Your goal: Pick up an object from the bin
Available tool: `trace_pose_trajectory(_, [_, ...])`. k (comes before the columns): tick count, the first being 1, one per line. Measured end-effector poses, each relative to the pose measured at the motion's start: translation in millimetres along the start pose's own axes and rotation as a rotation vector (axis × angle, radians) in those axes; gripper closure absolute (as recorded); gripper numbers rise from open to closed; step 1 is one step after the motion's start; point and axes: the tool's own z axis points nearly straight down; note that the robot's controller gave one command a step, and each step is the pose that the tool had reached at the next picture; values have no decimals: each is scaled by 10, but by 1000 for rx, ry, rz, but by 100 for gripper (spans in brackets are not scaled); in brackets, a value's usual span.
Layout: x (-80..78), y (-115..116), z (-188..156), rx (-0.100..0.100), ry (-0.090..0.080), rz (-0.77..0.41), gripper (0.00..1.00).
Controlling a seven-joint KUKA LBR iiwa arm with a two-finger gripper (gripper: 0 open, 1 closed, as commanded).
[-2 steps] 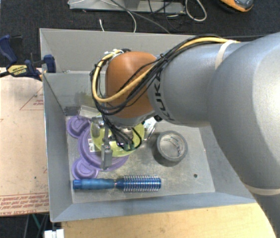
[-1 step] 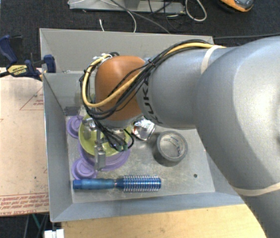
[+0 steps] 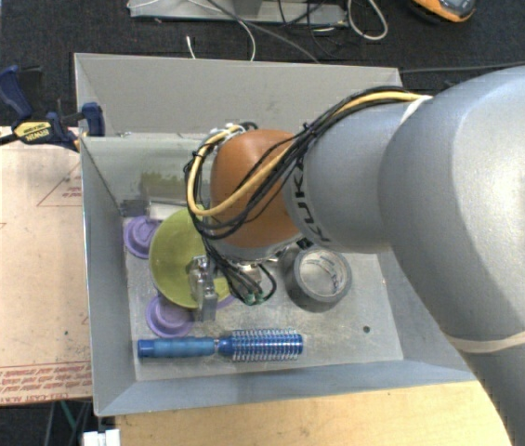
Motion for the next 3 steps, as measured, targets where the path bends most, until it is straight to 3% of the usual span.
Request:
trace_pose_trajectory(2, [-32, -30, 13, -1, 4, 24, 100])
trace_pose_trajectory(3, [24, -54, 28, 0, -2, 79, 100])
